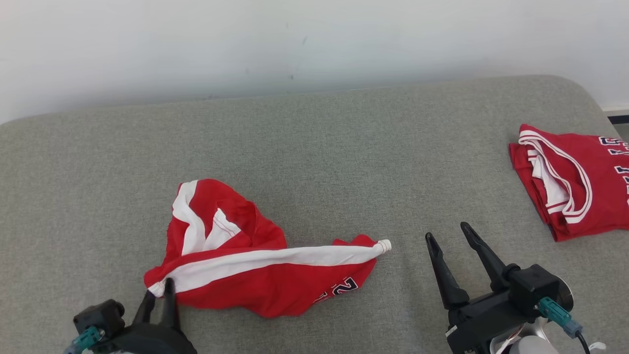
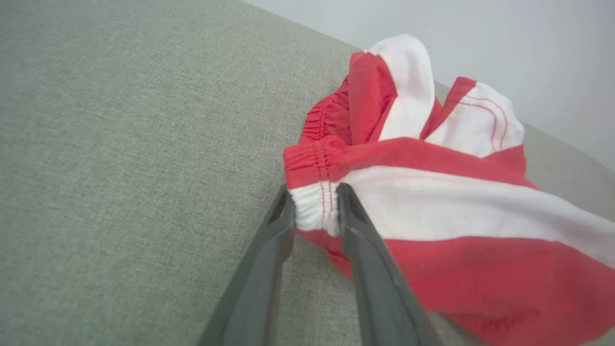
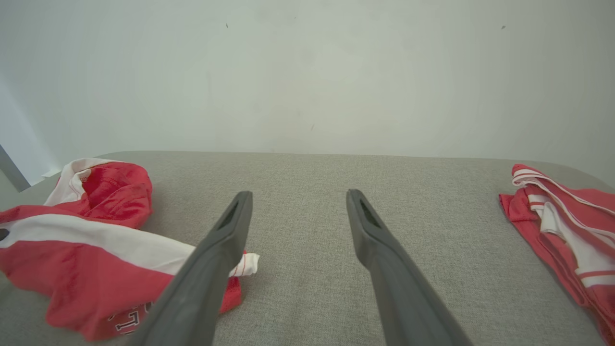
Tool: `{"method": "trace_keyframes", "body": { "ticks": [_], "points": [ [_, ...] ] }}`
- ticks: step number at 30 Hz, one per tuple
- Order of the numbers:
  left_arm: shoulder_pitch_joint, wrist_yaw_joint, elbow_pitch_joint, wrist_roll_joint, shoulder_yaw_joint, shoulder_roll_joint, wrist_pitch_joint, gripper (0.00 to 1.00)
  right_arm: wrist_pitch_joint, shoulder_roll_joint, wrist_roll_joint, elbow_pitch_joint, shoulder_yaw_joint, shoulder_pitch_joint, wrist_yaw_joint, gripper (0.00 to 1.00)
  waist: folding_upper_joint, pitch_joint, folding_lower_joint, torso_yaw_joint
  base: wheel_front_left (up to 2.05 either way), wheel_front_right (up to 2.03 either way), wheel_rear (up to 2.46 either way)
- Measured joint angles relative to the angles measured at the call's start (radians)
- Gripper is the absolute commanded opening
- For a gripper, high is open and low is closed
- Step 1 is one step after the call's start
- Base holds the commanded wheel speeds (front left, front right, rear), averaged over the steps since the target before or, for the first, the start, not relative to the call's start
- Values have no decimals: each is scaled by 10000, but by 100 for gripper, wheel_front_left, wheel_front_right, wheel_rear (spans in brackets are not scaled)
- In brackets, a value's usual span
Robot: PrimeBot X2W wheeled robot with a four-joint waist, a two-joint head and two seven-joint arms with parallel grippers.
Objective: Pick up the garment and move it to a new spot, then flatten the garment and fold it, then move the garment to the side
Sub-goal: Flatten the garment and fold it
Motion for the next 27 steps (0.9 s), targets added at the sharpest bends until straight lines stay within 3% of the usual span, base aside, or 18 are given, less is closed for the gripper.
{"method": "trace_keyframes", "body": {
  "ticks": [11,17,23,27],
  "points": [
    [884,161,167,48,-35,-25,-587,100,2,-33,40,105,-29,49,0,100,0,-405,0,-8,0,0,0],
    [1573,199,-775,366,174,-35,-1083,100,15,-144,42,109,-479,453,0,100,0,-768,0,2,0,0,0],
    [2183,-313,-2786,1515,940,-142,-1202,100,96,-178,33,17,-976,856,-2,100,0,-1162,-1,98,0,0,0],
    [2587,-819,-3135,2128,1287,-370,-1210,100,115,-163,15,40,-1204,1057,-2,100,-1,-1352,-1,140,0,0,0]
  ]
}}
